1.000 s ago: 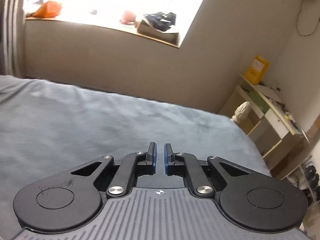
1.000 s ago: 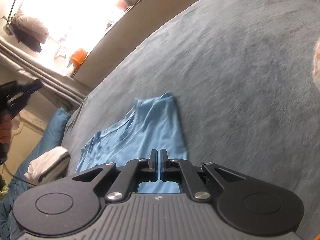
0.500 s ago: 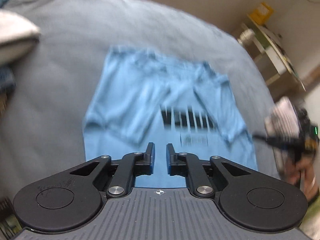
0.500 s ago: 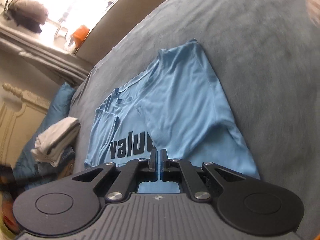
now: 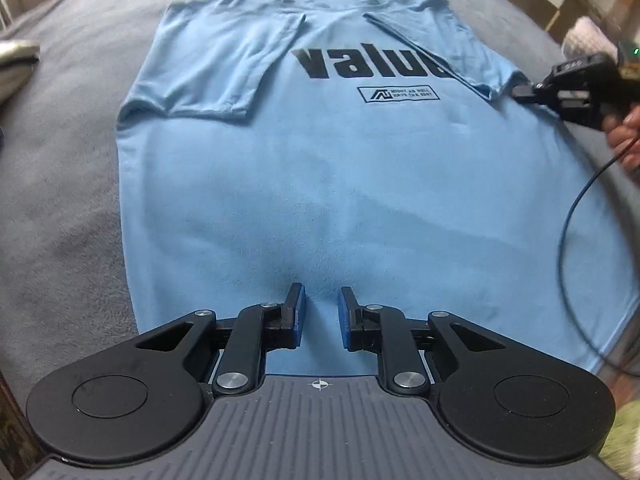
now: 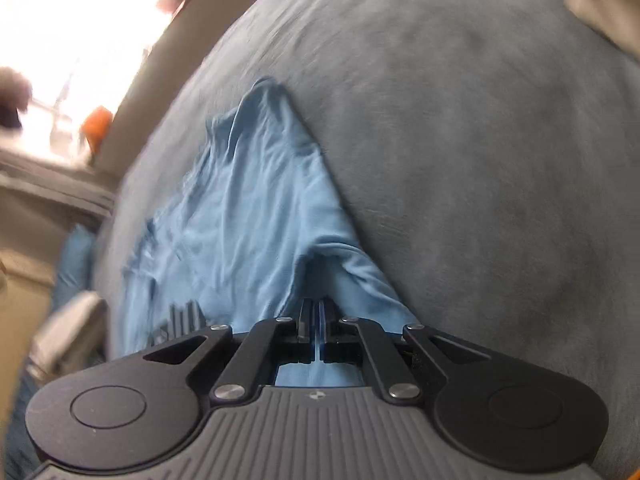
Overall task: Fold clothes
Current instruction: 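Move both open tools to the hem of the light-blue shirt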
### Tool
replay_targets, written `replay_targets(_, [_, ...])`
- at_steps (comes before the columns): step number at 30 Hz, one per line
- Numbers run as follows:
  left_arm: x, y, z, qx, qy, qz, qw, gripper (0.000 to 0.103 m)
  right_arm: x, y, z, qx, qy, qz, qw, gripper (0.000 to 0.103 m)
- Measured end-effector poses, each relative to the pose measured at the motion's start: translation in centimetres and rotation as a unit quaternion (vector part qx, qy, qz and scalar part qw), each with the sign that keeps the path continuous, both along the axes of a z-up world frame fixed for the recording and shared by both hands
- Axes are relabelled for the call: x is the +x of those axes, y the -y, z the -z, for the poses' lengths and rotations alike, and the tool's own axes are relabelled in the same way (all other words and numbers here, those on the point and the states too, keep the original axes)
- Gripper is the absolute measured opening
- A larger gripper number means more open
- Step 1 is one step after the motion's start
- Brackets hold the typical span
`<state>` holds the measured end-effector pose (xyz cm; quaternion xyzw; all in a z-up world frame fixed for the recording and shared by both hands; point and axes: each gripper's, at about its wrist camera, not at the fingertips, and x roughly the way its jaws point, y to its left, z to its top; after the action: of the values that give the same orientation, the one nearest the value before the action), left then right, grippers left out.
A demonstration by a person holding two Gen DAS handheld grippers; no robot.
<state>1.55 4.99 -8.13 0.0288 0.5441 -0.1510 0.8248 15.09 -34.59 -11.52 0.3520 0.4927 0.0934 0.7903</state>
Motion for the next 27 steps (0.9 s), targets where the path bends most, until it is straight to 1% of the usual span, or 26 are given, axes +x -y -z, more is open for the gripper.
replay_targets(2, [-0.4, 0.1, -0.1, 0.008, 0.006, -0.002, 0.9999, 0.020, -1.1, 0.6, -0.4, 0.011, 0.006, 0.007, 1.000, 0.002])
replay_targets(4, [-0.6, 0.1, -0.4, 0.014, 0.008, -0.007, 0.9999, 0.020, -2.2, -0.5, -2.0, 0.022, 0.028, -0.042, 0.998, 0.002])
replay_targets(6, [-0.9, 0.0, -0.8, 0.010, 0.009, -0.012, 0.9998, 0.020, -3.3, -1.6, -3.6, 0.033, 0.050, -0.091, 0.994, 0.003])
replay_targets(9, [-1.3, -0.1, -1.3, 0.007, 0.010, -0.018, 0.9998, 0.020, -4.7, -4.1, -4.5, 0.085, 0.045, -0.168, 0.981, 0.004])
replay_targets(13, [-2.2, 0.0, -2.1, 0.014, 0.013, -0.023, 0.9996, 0.020, -7.0, -7.6, -3.5, 0.122, 0.022, -0.237, 0.964, 0.005])
replay_targets(15, [-2.9, -0.5, -2.7, 0.019, 0.008, -0.021, 0.9996, 0.020, -8.5, -9.2, -2.3, 0.135, -0.005, -0.257, 0.957, 0.005])
replay_targets(17, [-3.8, -1.3, -3.3, 0.027, -0.001, -0.018, 0.9995, 0.021, -9.9, -10.3, -1.0, 0.133, -0.033, -0.275, 0.952, 0.006])
replay_targets(19, [-4.9, -2.8, -3.9, 0.039, -0.014, -0.023, 0.9989, 0.021, -11.6, -11.5, -0.5, 0.125, -0.040, -0.319, 0.938, 0.006])
replay_targets(21, [-6.2, -4.6, -4.1, 0.053, -0.027, -0.037, 0.9975, 0.021, -13.2, -13.4, -1.3, 0.114, -0.024, -0.375, 0.920, 0.006])
replay_targets(22, [-6.6, -4.7, -3.9, 0.052, -0.031, -0.038, 0.9975, 0.022, -13.9, -14.2, -1.8, 0.110, -0.014, -0.401, 0.910, 0.006])
replay_targets(24, [-7.4, -4.9, -3.4, 0.049, -0.038, -0.039, 0.9973, 0.024, -14.8, -16.1, -2.6, 0.100, 0.002, -0.434, 0.895, 0.006])
replay_targets(25, [-7.8, -5.0, -3.1, 0.048, -0.041, -0.040, 0.9972, 0.024, -15.0, -16.7, -2.9, 0.095, 0.007, -0.444, 0.891, 0.006])
replay_targets(27, [-8.6, -5.2, -2.6, 0.046, -0.048, -0.041, 0.9970, 0.024, -15.0, -17.3, -3.2, 0.090, 0.012, -0.456, 0.886, 0.006])
